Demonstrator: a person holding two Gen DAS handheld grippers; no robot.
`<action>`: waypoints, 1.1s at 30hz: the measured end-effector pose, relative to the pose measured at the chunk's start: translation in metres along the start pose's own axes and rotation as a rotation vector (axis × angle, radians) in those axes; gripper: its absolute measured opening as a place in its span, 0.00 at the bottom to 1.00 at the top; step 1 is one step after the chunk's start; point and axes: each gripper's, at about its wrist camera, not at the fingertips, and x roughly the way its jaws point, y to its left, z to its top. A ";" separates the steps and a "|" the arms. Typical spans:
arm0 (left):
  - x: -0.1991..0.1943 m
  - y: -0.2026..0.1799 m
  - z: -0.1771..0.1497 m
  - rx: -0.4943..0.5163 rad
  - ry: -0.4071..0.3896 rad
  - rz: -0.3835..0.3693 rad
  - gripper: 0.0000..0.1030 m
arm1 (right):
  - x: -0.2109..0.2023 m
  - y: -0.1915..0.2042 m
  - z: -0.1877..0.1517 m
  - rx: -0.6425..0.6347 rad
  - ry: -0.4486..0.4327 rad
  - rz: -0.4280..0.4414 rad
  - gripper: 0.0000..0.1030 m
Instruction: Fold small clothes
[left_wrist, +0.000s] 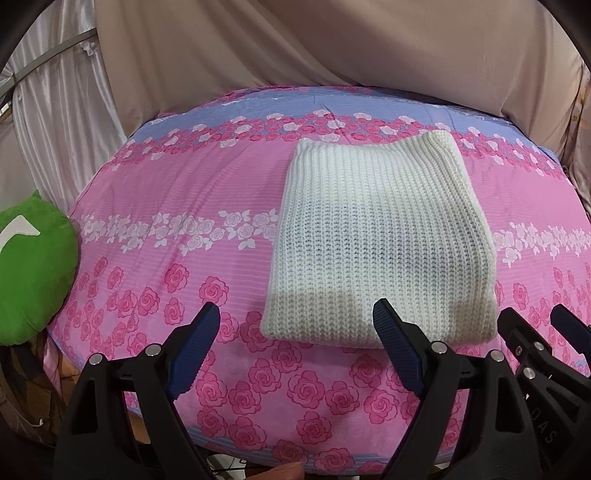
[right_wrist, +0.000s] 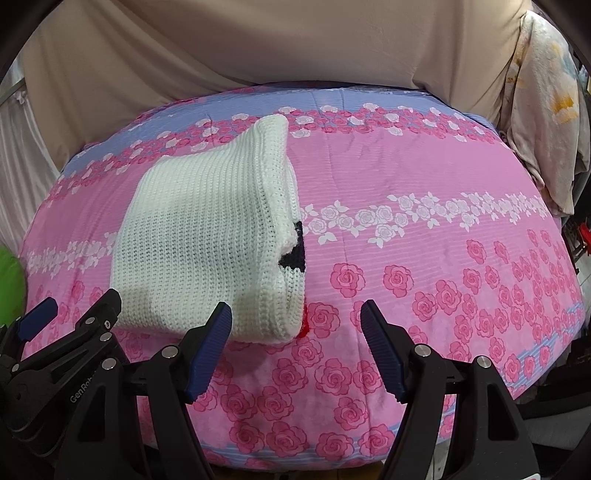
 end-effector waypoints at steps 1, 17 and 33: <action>0.000 0.000 0.000 -0.001 0.000 0.001 0.80 | 0.000 0.000 0.000 0.001 0.000 0.001 0.68; 0.004 -0.001 0.001 0.013 0.004 -0.004 0.80 | 0.000 0.004 -0.001 0.004 0.004 -0.004 0.68; 0.008 -0.001 0.005 0.006 0.004 -0.011 0.79 | 0.002 0.006 0.000 0.007 0.010 -0.004 0.68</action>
